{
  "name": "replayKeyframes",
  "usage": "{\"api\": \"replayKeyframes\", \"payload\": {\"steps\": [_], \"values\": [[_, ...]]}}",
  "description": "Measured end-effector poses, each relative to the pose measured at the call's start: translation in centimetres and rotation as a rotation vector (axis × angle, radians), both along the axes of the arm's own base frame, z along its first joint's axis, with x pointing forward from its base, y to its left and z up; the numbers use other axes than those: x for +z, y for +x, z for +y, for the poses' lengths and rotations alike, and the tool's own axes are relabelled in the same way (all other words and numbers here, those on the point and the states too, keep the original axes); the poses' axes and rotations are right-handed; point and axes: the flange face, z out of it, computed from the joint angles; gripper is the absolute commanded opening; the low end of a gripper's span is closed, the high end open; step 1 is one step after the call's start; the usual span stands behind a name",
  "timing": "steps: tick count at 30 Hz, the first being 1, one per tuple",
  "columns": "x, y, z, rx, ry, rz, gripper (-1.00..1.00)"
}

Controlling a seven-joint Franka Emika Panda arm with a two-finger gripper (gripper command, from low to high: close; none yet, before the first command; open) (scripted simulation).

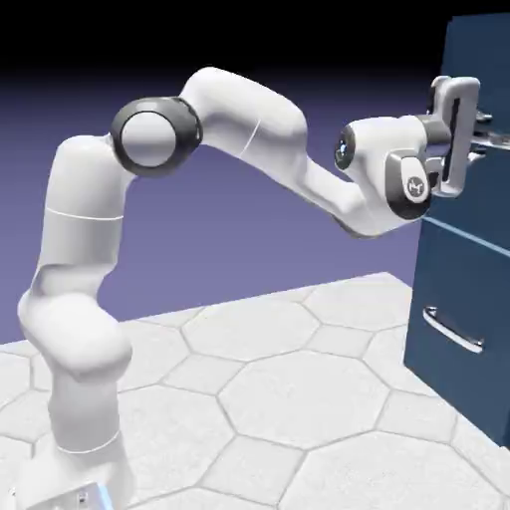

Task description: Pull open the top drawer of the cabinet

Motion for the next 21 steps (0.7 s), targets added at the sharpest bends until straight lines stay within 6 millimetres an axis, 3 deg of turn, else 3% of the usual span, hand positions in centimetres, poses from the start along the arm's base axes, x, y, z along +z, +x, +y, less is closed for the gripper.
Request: {"api": "replayKeyframes", "payload": {"steps": [6, 21], "values": [[0.0, -2.1, 0.0, 0.0, 0.0, 0.0, -1.0], [0.0, -10.3, 0.0, 0.0, 0.001, 0.0, -1.0]]}}
